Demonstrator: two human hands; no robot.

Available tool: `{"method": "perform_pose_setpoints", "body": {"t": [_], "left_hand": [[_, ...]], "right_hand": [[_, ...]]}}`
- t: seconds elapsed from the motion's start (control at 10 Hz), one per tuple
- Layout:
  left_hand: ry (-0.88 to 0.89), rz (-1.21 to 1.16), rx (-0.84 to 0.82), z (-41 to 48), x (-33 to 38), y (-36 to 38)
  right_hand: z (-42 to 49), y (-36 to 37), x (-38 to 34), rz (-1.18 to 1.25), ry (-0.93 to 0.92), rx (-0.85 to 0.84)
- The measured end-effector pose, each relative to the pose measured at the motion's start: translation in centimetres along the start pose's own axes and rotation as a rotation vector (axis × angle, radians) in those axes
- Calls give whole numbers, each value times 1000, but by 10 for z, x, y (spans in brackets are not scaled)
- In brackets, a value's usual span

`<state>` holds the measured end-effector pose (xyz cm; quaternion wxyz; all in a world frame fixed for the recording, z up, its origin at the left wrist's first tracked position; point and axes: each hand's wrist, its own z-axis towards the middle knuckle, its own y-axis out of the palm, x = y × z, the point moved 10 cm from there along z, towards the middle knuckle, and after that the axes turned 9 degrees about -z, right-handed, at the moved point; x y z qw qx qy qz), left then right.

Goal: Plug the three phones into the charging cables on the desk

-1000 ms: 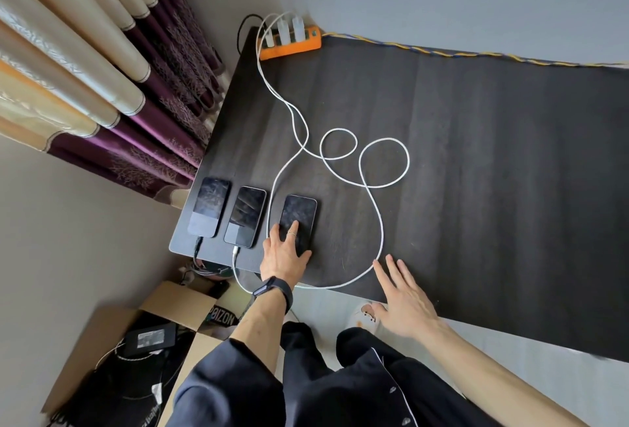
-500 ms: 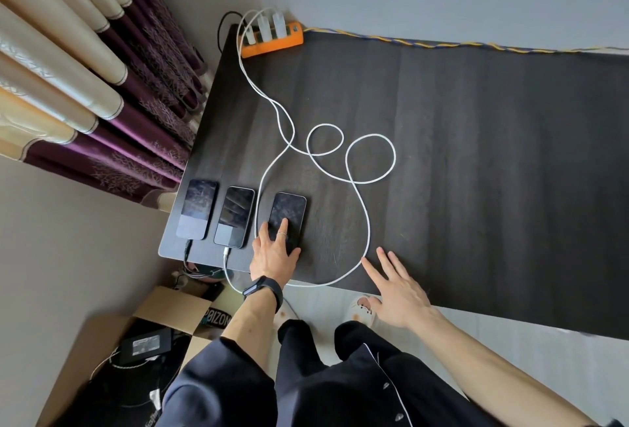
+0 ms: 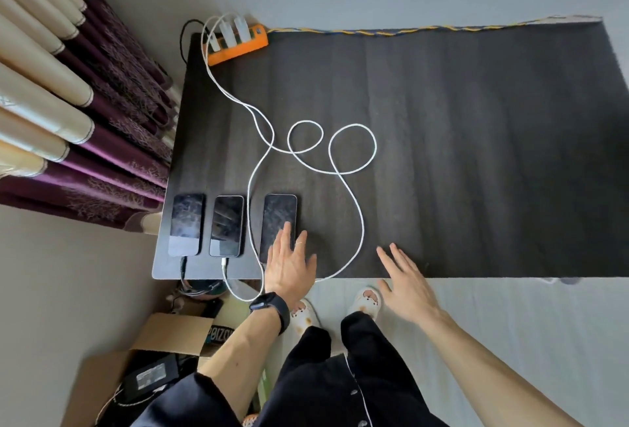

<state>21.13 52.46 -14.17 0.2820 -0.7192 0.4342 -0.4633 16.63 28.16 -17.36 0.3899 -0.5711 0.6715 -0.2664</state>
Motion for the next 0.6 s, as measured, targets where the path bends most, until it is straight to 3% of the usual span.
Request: {"method": "perform_pose_setpoints", "body": {"t": [0.1, 0.3, 0.5, 0.6], "left_hand": [[131, 50, -73, -4, 40, 16], [228, 142, -236, -9, 106, 64], [15, 113, -320, -11, 120, 109], [-14, 151, -332, -12, 120, 119]], "right_hand": [[-11, 2, 25, 6, 109, 7], [-24, -12, 93, -54, 278, -20], [-31, -20, 132, -119, 209, -99], [-20, -44, 128, 62, 136, -144]]}}
